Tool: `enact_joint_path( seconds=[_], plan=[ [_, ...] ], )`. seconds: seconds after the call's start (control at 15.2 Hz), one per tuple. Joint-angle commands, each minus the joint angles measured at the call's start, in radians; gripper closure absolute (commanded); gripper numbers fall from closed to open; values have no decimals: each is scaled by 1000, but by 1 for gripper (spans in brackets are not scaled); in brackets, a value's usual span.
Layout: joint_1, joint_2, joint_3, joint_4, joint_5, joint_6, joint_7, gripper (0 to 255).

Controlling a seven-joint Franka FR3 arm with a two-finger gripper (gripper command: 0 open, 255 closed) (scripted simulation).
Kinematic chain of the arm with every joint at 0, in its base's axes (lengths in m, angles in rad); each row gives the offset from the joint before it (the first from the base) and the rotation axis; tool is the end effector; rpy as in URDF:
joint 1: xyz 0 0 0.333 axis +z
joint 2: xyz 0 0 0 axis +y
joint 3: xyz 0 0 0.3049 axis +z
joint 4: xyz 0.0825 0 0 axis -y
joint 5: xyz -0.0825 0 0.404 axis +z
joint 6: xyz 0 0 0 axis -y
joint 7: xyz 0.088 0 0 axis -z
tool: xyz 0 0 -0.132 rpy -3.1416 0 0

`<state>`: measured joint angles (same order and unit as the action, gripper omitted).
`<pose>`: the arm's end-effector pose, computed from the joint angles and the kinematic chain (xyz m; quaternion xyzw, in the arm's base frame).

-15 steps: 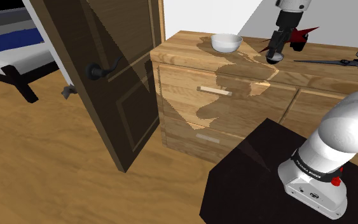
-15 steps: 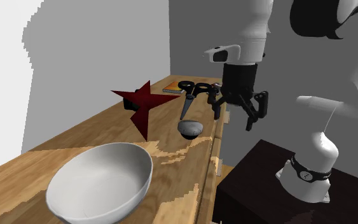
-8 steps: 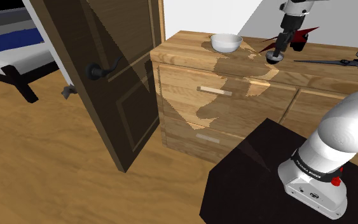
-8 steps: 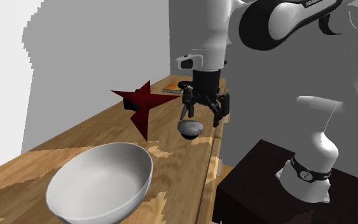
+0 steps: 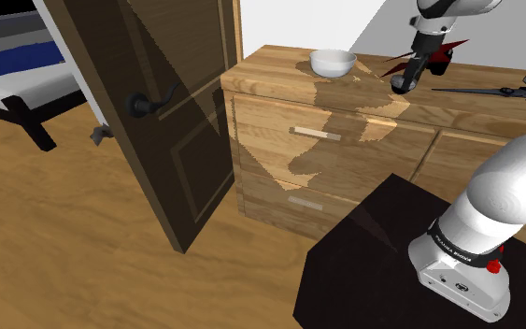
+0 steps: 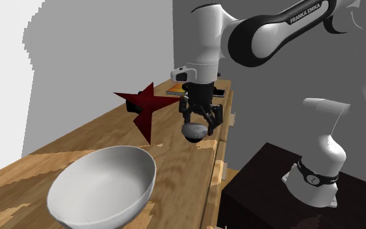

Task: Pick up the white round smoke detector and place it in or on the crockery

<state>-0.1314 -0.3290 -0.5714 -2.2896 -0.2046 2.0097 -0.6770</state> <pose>0.3574 -0.3288 0.4170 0.9991 0.0427 -0.0002 0.0061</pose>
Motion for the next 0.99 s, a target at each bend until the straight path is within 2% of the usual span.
enact_joint_path(
  seconds=[0.0, 0.53, 0.59, 0.92],
  plan=[
    [0, 10, -7, -19, 1, 29, -4, 0],
    [0, 13, -8, -24, 1, 37, -4, 0],
    [0, 13, -8, -24, 1, 37, -4, 255],
    [0, 13, -8, -24, 1, 37, -4, 255]
  ],
)
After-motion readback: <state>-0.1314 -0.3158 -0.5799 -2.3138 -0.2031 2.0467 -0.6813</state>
